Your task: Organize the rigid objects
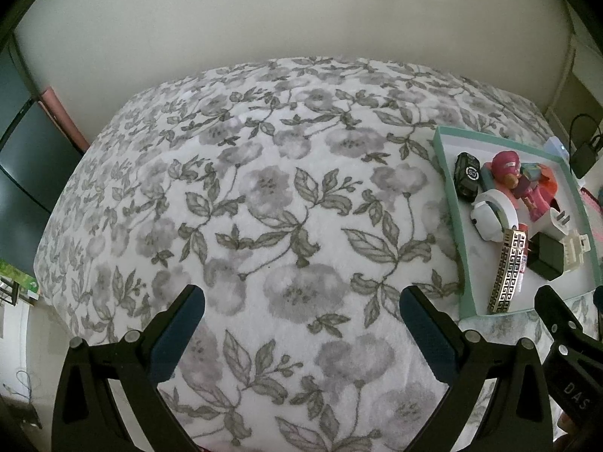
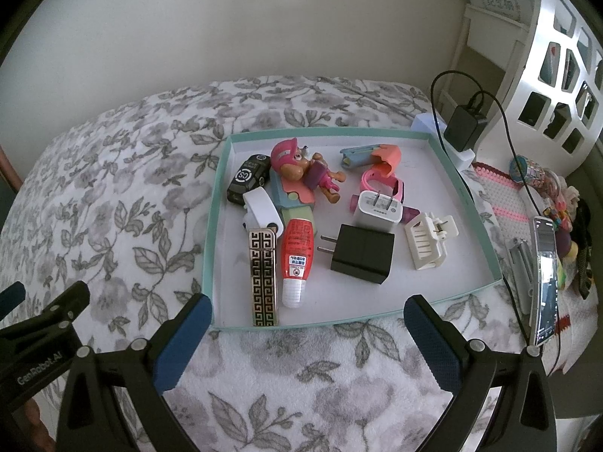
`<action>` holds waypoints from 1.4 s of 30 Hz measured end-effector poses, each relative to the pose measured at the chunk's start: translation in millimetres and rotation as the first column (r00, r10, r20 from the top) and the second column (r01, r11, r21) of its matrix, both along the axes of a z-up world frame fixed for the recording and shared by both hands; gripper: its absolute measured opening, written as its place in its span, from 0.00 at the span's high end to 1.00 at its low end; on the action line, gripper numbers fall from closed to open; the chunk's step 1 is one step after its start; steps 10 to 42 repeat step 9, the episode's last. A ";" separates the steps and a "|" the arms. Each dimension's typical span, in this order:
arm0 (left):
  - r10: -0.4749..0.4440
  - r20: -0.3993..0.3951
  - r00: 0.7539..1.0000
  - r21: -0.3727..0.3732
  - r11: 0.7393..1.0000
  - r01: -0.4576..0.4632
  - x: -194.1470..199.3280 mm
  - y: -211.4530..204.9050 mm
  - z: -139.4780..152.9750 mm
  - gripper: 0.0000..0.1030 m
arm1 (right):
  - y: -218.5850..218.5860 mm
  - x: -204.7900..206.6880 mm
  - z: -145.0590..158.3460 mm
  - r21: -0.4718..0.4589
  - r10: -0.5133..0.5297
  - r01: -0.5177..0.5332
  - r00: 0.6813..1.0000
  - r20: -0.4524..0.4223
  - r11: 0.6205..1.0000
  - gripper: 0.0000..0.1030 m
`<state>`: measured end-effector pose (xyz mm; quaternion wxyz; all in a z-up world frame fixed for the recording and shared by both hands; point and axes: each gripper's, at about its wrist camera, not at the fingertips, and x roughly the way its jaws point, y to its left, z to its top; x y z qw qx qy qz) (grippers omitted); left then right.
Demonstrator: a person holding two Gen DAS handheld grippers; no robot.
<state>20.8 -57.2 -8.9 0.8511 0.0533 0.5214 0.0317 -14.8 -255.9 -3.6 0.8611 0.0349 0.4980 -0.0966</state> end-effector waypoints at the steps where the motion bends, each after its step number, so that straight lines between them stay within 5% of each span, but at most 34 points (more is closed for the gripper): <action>1: 0.001 0.001 1.000 0.000 1.000 -0.001 0.0 0.1 0.2 0.00 | 0.1 0.2 0.1 0.000 0.000 0.000 1.000 0.000 1.000 0.00; 42: 0.000 0.000 1.000 0.005 1.000 0.000 -0.1 -0.1 -0.1 0.00 | 0.2 0.0 -0.1 -0.001 -0.001 0.001 1.000 -0.001 1.000 0.00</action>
